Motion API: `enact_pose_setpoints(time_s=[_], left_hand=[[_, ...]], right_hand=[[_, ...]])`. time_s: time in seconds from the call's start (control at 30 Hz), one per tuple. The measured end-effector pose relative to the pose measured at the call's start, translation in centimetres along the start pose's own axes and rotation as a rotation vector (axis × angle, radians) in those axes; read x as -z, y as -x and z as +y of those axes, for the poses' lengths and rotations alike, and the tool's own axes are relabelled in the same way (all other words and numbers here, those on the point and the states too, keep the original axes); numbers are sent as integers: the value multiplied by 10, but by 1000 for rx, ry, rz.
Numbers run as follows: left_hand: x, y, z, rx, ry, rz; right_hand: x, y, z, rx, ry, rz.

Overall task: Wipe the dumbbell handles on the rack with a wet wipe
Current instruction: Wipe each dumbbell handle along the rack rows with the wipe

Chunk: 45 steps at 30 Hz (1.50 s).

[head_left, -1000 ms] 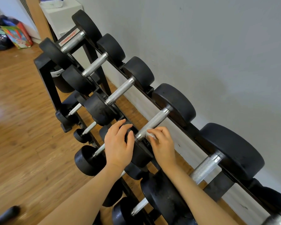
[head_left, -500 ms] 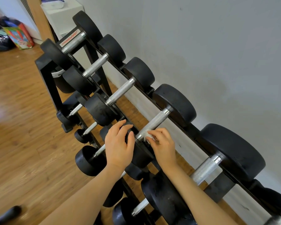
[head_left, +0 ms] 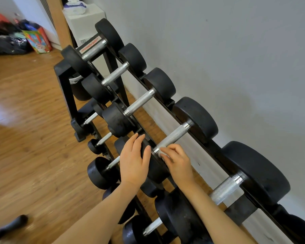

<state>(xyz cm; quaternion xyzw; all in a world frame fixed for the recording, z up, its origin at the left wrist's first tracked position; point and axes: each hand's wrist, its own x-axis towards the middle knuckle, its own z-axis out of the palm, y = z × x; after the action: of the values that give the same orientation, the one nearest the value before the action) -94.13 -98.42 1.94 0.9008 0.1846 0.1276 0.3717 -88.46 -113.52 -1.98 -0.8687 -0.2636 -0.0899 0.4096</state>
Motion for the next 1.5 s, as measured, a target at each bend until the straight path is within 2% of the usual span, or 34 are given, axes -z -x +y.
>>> enact_pose_setpoints(time_s=[0.1, 0.3, 0.43, 0.57, 0.7, 0.77, 0.87, 1.0, 1.13, 1.3, 1.43, 1.5], left_hand=[[6, 15, -12, -23, 6, -63], [7, 18, -18, -23, -18, -62], [6, 19, -20, -16, -25, -74], [6, 18, -19, -12, -17, -75], [3, 19, -21, -11, 0, -68], [3, 19, -22, -16, 4, -63], [2, 19, -22, -22, 16, -57], [0, 19, -23, -27, 16, -47], [0, 18, -23, -26, 16, -47], [2, 18, -23, -30, 28, -55], [3, 17, -23, -37, 16, -59], [3, 17, -22, -30, 20, -60]], right_hand=[[2, -3, -4, 64, -4, -38], [5, -25, -11, 167, 104, -39], [11, -30, -15, 235, 152, -213], [21, -40, -13, 209, 253, -256], [23, -47, -22, 136, 237, -507], [23, -53, -19, 126, 291, -569], [21, -55, -9, 109, 348, -498], [17, -45, -12, 197, 250, -489], [18, -31, 1, 235, 265, -261], [10, -15, 8, 293, 191, -211], [13, -21, 11, 167, 207, -33], [7, -16, 7, 122, 150, -47]])
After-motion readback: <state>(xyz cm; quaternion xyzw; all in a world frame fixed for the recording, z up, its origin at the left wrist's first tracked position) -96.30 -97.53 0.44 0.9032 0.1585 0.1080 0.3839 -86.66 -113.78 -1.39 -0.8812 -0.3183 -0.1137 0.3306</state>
